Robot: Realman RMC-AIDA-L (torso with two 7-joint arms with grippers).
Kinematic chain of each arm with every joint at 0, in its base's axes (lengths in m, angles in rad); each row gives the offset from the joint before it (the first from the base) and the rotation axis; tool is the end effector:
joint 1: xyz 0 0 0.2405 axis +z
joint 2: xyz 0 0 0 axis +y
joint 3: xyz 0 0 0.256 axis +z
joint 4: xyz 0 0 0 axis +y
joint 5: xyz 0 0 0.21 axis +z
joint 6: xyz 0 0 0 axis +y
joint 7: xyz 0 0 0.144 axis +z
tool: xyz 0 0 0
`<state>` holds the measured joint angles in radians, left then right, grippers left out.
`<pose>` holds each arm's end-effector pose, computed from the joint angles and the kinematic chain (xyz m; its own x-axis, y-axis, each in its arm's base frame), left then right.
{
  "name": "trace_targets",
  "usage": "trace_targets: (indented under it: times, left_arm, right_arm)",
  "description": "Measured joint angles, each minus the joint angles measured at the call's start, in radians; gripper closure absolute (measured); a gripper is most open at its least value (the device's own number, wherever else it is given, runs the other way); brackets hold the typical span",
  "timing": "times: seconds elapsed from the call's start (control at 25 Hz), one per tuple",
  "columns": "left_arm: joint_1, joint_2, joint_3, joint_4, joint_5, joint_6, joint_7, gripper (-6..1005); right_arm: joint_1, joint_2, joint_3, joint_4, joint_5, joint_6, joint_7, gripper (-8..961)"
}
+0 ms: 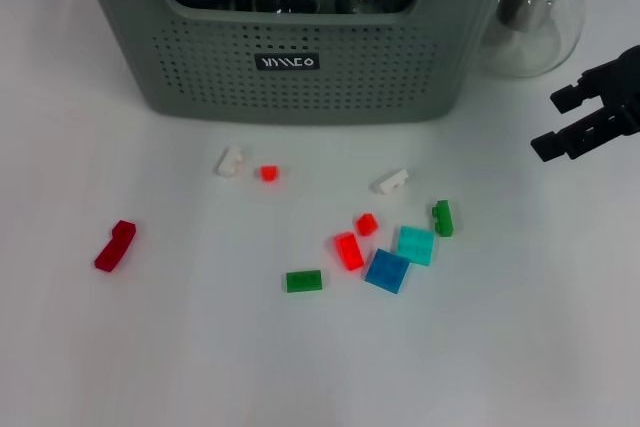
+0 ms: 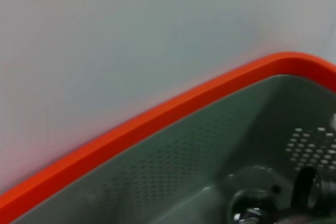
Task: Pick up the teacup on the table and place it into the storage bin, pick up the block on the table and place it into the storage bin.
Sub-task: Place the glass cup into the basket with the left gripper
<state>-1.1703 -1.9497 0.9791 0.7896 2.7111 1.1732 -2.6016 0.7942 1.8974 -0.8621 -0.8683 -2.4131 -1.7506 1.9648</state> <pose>-0.0855 0.5021 0.0559 0.7719 0.6164 0.1556 0.5678 -0.5582 -0.6050 0.2140 0.3838 0.0710 0.8478 -0.5261 0.0665 -0.5163 -0.8476 -0.1224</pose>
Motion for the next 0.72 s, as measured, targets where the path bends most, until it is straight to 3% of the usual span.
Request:
trace_targets:
  times: [0.48,0.72]
  left_arm:
    - [0.004,-0.056,0.008,-0.135,0.049,-0.203,0.004,939]
    - [0.004,-0.097,0.017,-0.159,0.123,-0.247,0.004,937]
  right_arm:
    - [0.024,0.005,-0.001,0.031,-0.015,0.016,-0.004,9]
    - [0.024,0.005,-0.002,0.034,-0.018,0.019,-0.006,9]
